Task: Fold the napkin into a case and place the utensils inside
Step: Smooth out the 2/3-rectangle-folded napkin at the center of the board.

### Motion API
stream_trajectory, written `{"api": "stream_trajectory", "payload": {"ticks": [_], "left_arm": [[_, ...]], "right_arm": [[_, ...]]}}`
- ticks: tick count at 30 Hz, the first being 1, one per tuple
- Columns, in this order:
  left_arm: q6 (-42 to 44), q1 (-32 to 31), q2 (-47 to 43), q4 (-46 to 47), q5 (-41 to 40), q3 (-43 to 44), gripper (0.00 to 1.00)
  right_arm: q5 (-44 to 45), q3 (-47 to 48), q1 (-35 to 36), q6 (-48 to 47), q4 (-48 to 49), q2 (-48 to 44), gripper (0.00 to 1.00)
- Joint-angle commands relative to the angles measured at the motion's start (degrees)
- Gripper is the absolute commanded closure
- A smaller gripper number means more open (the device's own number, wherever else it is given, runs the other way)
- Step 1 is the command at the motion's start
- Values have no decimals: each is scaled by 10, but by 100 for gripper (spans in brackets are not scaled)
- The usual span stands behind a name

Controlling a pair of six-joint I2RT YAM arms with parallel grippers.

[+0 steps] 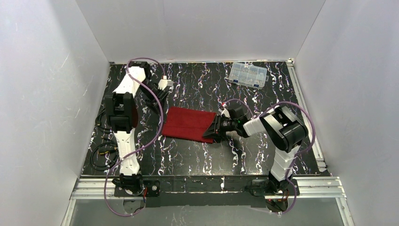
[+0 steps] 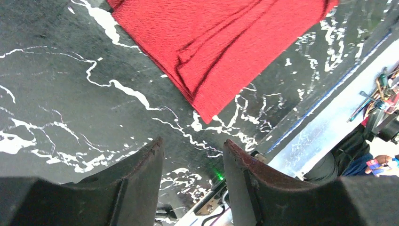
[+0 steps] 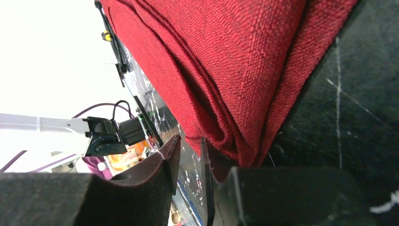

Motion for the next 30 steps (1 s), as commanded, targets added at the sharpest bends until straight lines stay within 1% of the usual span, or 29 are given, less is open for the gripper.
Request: {"api": "stream_trajectory", "payload": {"ticks": [1,5,7,9,11,15,20,22,26,30], "left_arm": [[-5,-2,-63,-64,40,16,52],[10,-2,-78,-35,43,-65,56],[5,-3,-85,-5,40,-111,58],[-4,-3,-88,21,42,-153,59],[-15,-3,-89,40,46,-176,59],[-41,-3,-94,95,49,-204,59],[-65,-14,-77,126,70,-196,58],[-69,-20,-72,140,61,-197,60],[-75,-26,-67,171,37,-201,69],[-73,-33,-72,193,11,-217,70]], "right_arm": [[39,26,-2,-31,-82,-43,66],[44,61,-3,-54,-136,-85,60],[52,84,-2,-81,-177,-102,59],[76,116,-2,-130,-243,-113,59],[101,150,-3,-171,-296,-117,58],[139,208,-4,-239,-367,-99,55],[144,256,-4,-262,-373,-54,56],[142,261,-4,-263,-366,-42,56],[140,259,-4,-266,-358,-27,57],[133,242,-4,-264,-341,-26,57]]}}
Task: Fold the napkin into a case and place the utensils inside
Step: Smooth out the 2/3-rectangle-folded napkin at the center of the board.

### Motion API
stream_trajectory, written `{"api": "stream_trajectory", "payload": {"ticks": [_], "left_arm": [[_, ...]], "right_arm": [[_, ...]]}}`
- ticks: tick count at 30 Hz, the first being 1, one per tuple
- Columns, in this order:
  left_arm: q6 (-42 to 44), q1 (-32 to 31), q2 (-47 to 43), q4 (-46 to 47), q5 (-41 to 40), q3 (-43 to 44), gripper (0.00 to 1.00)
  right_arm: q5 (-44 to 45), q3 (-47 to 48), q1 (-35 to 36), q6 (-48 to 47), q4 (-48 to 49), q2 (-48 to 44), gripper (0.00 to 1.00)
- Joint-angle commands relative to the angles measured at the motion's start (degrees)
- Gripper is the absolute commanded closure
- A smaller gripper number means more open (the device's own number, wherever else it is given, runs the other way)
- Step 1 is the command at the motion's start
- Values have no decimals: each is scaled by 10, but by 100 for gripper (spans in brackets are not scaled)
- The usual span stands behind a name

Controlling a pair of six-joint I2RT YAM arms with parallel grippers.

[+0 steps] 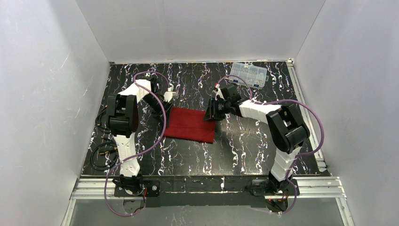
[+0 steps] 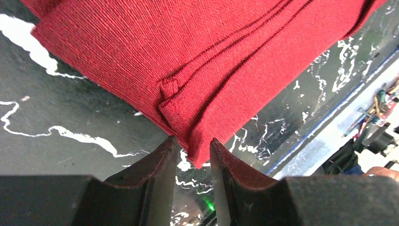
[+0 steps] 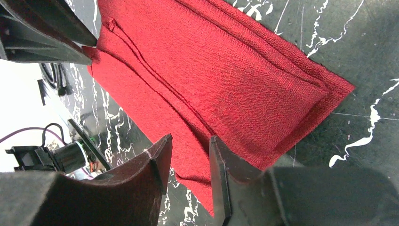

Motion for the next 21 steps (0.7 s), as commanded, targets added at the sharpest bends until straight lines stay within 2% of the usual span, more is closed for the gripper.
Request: {"api": "stream_trajectory", "payload": {"ticks": [1,3,6,8,11,12,21], "left_arm": [[0,-9,-9,25,-24,-18,70],[2,-12,-10,27,-31,-21,71],[1,-17,-8,34,-44,-24,76],[2,-20,-8,38,-50,-24,83],[2,-26,-14,43,-52,-24,98],[2,-28,-19,43,-50,-22,100],[-11,-41,-31,37,-29,15,100]], "right_arm": [[-4,-6,-3,-12,17,-4,57],[-7,-13,-3,-11,22,-4,56],[-10,-25,-4,-10,27,-9,56],[-9,-34,-4,-11,29,-18,56],[-3,-46,-4,-16,28,-32,57],[-1,-49,-4,-19,26,-36,57],[4,-84,-18,-15,50,-69,58]]}}
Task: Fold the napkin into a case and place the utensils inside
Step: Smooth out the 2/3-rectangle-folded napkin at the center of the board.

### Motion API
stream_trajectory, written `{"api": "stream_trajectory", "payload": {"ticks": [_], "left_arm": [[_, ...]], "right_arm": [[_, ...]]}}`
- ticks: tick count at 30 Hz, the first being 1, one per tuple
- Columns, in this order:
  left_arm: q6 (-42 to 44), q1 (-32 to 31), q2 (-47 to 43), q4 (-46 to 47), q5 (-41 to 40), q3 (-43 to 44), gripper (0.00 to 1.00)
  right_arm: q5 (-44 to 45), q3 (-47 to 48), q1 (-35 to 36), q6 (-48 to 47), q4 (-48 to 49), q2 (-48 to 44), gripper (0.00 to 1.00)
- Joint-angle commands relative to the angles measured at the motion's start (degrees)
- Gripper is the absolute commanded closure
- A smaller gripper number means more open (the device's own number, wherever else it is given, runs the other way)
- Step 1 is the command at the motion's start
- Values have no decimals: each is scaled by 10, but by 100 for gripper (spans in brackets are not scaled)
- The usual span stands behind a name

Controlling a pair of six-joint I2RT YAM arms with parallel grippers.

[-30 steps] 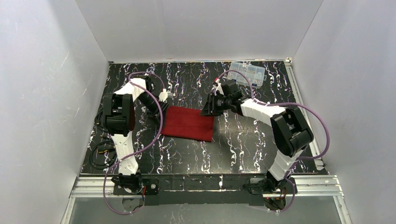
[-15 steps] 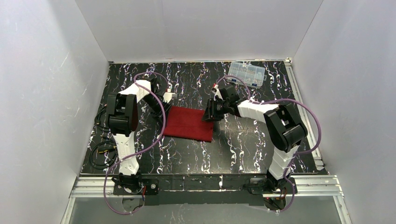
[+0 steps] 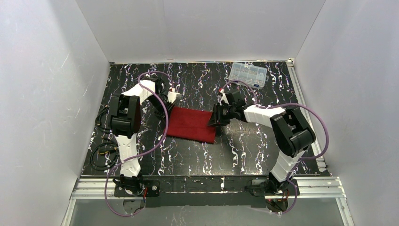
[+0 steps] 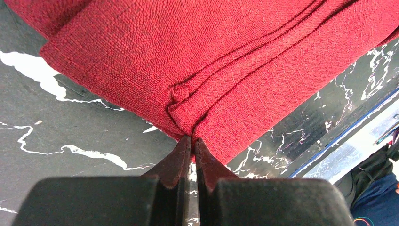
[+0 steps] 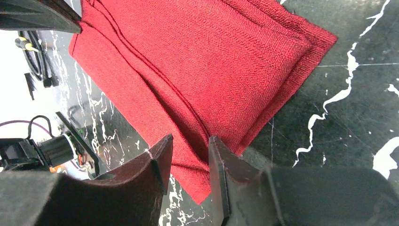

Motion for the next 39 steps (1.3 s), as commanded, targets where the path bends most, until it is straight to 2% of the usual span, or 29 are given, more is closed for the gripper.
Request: {"api": "stream_trajectory", "payload": {"ticks": [1,10,17,26,30,31,33,39], "left_arm": [[-7,-8,-27,-8,18,29,100],[-9,-9,-29,-1,39,39,100],[-6,-9,-40,-3,35,31,100],[-5,-8,-53,6,-20,13,99],[-6,-2,-64,-4,-39,15,72],[-8,1,-67,-13,-36,19,67],[-7,12,-71,-36,-20,31,64],[-9,32,-82,-69,25,29,62]], "right_arm": [[6,-10,-9,-3,30,-43,58],[2,5,-19,-9,31,-45,58],[7,88,9,10,56,25,62],[57,150,56,14,74,101,65],[65,173,69,11,78,125,66],[67,180,74,10,77,130,66],[69,192,78,10,78,138,66],[70,212,89,15,79,140,67]]}}
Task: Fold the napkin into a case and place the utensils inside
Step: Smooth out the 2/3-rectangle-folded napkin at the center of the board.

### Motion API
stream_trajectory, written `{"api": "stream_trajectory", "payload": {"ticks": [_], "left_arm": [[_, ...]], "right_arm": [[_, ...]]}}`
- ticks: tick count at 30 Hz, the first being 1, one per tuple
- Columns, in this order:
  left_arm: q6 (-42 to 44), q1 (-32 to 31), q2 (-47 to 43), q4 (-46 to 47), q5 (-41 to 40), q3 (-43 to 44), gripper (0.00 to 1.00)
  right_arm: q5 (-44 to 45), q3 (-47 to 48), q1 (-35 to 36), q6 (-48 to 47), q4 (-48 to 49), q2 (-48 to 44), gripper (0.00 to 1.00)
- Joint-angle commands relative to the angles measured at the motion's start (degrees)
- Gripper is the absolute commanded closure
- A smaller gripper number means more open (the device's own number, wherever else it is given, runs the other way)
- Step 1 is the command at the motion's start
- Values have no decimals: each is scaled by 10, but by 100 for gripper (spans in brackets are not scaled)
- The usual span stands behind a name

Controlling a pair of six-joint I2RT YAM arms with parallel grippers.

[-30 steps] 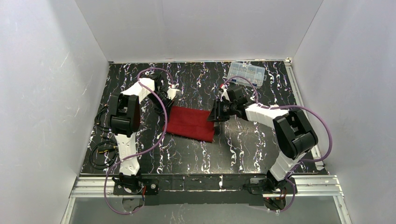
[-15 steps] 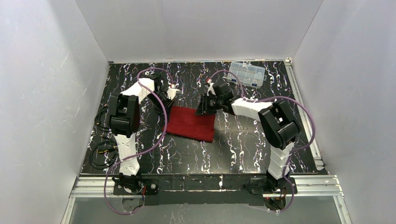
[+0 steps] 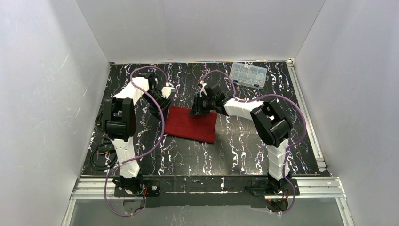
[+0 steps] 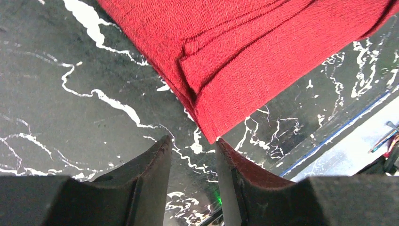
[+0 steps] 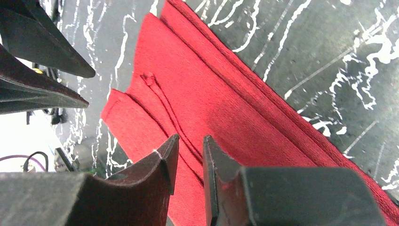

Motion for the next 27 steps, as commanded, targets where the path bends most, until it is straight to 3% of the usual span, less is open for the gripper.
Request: {"api": "stream_trajectory", "payload": {"ticks": [1,12,17,21,24,27], "left_arm": [[-1,12,-41,-44,54,6,62],[-29,12,6,-17,98,-15,75],[-40,12,8,7,70,-21,78],[-43,10,-2,23,43,-33,77],[-44,11,-9,21,48,-39,67],[-50,11,-10,23,53,-41,65]], "right_arm": [[7,36,9,2,21,1,67],[1,67,20,14,28,27,67],[4,89,31,21,28,54,67],[6,86,32,28,41,63,67],[6,91,34,29,43,69,68],[7,97,34,30,43,73,68]]}}
